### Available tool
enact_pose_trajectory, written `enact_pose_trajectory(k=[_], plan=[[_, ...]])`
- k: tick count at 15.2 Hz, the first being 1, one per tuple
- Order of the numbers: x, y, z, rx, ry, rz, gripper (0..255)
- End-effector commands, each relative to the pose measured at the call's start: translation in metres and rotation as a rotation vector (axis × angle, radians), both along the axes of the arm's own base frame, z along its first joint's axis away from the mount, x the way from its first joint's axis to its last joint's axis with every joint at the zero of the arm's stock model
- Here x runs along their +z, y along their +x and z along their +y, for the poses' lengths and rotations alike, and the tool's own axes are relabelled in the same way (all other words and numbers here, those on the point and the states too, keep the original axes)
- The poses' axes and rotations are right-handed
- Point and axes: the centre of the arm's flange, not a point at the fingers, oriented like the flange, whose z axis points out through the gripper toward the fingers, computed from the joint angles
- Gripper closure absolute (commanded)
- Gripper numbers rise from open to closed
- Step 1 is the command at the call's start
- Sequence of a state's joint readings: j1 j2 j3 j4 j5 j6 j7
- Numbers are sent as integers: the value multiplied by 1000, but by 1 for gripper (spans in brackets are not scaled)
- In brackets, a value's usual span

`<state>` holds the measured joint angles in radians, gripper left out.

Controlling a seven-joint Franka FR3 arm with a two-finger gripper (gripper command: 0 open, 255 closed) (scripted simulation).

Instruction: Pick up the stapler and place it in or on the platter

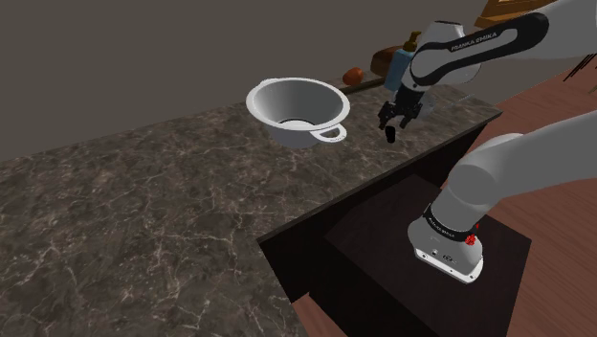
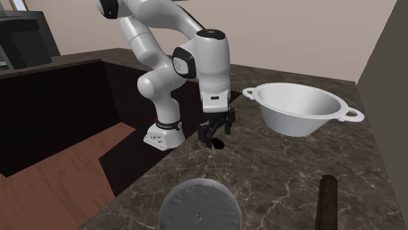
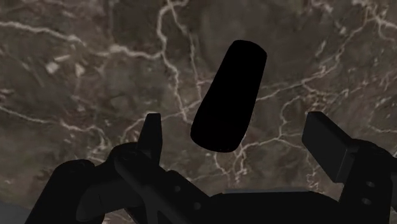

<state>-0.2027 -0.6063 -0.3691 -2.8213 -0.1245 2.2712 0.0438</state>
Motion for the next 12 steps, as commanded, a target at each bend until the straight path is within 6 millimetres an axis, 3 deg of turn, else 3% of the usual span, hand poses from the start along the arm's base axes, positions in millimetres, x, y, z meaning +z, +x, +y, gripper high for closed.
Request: enact_pose_trajectory(k=[1,9,10,12], plan=[[-13,2,1,0,0,-1,0],[-13,2,1,0,0,-1,0],[-13,2,1,0,0,-1,255],[-13,2,1,0,0,-1,255]])
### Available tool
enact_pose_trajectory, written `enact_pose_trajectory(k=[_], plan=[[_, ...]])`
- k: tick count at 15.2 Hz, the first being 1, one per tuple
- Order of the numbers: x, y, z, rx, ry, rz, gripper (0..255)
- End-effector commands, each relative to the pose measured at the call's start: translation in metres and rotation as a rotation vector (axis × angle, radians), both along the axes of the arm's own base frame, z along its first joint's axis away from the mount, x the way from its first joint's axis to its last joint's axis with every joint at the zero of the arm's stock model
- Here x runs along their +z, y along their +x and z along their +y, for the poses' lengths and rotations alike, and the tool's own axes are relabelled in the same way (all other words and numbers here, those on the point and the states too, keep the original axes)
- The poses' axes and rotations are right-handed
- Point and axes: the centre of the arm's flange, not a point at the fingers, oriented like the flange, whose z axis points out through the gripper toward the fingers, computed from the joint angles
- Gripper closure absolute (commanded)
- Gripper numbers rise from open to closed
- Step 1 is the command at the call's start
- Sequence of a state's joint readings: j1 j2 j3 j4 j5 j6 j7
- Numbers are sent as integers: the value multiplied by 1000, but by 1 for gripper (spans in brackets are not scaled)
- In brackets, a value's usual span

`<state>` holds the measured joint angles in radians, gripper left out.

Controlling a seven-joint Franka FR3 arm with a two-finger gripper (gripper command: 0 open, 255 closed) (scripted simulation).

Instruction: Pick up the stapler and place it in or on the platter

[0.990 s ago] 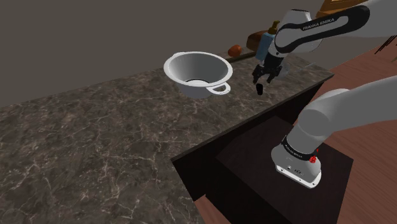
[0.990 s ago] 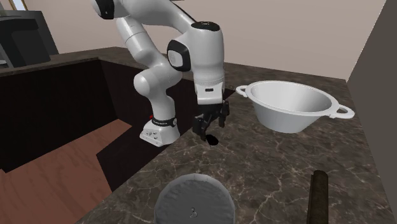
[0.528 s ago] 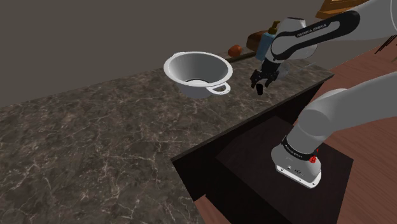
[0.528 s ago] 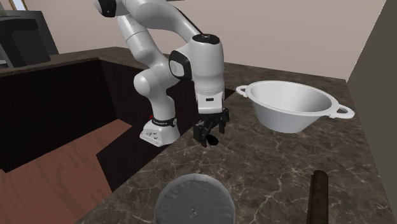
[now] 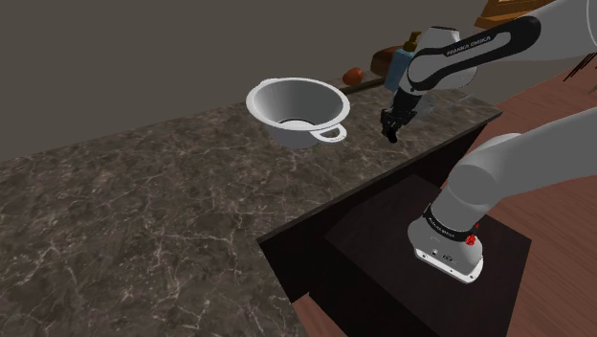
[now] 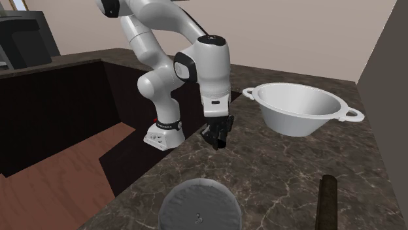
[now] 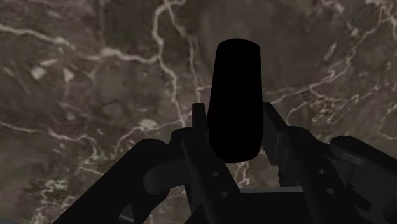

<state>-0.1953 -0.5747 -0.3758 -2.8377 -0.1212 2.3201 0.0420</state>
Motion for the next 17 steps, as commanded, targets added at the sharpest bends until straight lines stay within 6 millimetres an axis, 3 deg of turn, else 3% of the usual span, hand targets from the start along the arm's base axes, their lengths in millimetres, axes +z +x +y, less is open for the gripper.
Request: enact_pose_trajectory(k=[1,7,17], plan=[[0,0,0,0,0,0,255],[0,0,0,0,0,0,255],[53,0,0,0,0,0,255]])
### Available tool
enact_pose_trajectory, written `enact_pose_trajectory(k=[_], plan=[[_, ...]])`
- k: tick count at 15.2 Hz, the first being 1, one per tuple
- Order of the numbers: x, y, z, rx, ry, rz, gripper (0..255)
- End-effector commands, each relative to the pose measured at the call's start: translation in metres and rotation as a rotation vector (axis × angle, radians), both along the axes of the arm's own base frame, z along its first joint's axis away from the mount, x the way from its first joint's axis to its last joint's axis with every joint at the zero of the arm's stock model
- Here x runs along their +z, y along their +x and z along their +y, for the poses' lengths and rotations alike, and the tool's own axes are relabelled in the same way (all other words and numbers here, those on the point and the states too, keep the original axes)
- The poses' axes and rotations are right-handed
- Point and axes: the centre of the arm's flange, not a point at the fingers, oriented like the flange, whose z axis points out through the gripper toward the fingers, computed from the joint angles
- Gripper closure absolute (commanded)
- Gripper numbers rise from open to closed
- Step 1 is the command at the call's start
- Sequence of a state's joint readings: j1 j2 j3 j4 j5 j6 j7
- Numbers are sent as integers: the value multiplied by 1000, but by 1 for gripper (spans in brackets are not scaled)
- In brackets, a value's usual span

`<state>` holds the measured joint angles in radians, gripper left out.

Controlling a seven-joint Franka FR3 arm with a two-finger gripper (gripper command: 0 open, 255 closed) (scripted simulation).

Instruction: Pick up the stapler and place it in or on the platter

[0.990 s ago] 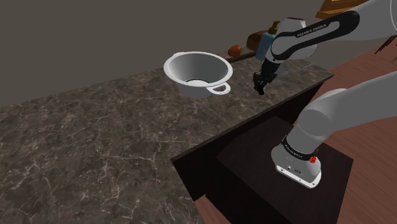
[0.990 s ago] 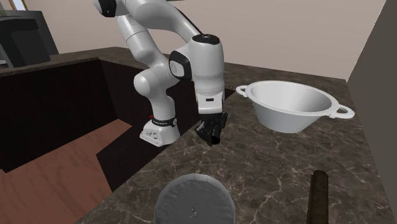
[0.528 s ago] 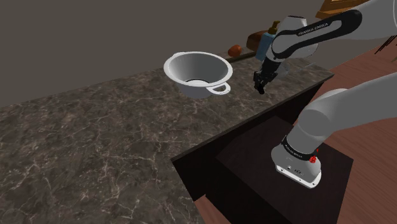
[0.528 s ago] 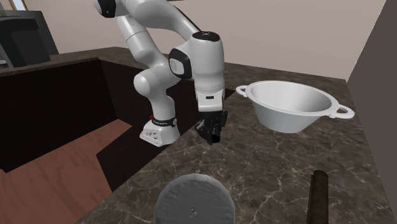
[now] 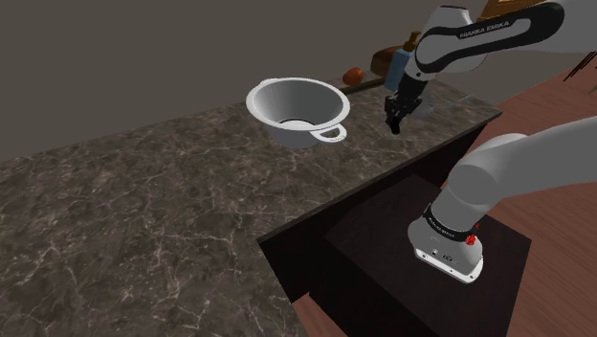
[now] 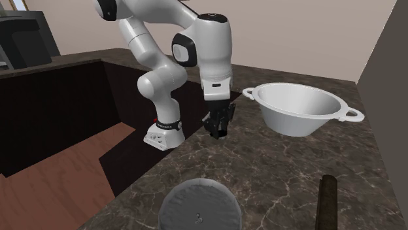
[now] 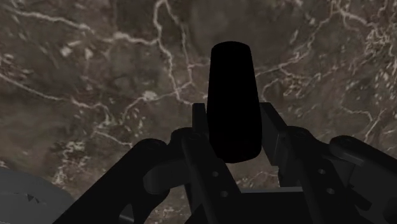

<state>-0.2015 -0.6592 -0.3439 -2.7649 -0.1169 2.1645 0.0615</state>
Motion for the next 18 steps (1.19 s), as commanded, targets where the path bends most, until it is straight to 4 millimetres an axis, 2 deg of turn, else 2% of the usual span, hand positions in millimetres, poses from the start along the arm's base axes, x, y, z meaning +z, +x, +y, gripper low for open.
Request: enact_pose_trajectory(k=[1,13,18], plan=[[11,0,0,0,0,1,255],[73,0,0,0,0,1,255],[73,11,-65,0,0,1,255]])
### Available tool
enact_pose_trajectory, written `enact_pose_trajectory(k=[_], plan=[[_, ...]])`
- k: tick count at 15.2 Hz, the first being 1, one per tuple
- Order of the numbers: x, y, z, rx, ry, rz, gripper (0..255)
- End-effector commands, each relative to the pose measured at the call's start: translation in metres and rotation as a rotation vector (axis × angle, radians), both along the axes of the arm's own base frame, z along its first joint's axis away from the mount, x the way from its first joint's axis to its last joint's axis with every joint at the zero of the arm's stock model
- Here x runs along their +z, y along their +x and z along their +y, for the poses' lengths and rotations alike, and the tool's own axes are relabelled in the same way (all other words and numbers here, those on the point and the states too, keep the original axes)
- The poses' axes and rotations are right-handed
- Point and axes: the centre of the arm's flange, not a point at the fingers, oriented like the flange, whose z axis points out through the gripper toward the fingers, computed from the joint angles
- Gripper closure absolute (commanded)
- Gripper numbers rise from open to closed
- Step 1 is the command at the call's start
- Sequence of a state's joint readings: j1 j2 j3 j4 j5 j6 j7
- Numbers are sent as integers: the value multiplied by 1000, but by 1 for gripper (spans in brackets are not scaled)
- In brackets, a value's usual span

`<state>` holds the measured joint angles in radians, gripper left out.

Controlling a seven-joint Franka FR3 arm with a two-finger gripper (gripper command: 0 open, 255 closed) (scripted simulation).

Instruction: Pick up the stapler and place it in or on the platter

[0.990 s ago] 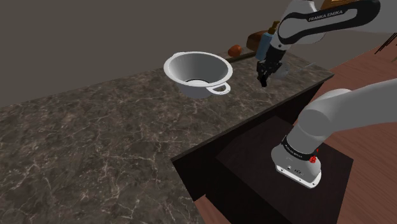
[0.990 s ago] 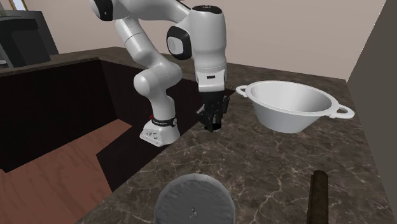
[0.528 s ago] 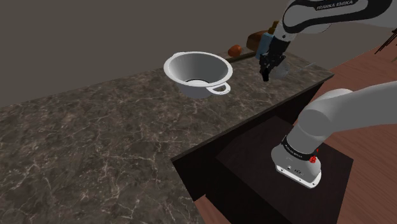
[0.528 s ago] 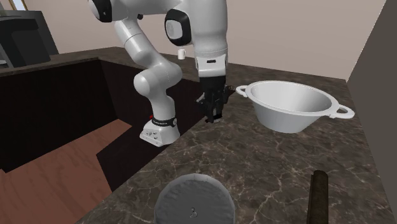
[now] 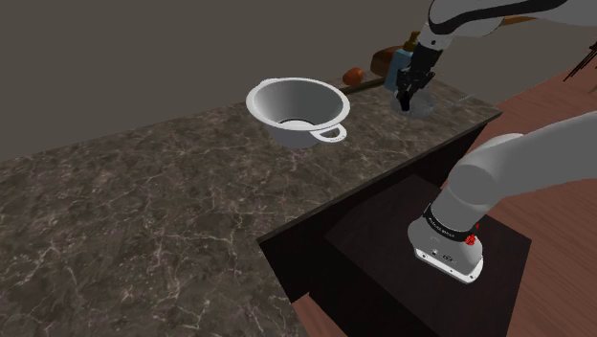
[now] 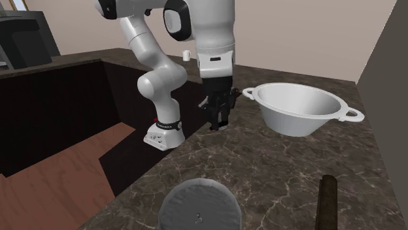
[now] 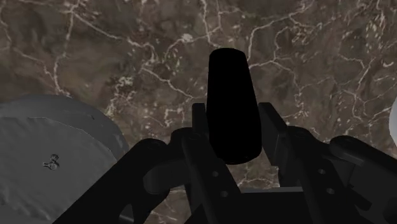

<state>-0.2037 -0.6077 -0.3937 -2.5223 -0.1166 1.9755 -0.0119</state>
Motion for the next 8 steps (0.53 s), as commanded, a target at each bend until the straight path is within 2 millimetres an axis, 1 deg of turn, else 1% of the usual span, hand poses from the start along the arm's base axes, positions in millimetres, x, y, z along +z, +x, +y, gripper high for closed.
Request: enact_pose_trajectory(k=[1,8], plan=[[0,2,-27,0,-1,1,255],[-1,17,-118,0,-1,1,255]])
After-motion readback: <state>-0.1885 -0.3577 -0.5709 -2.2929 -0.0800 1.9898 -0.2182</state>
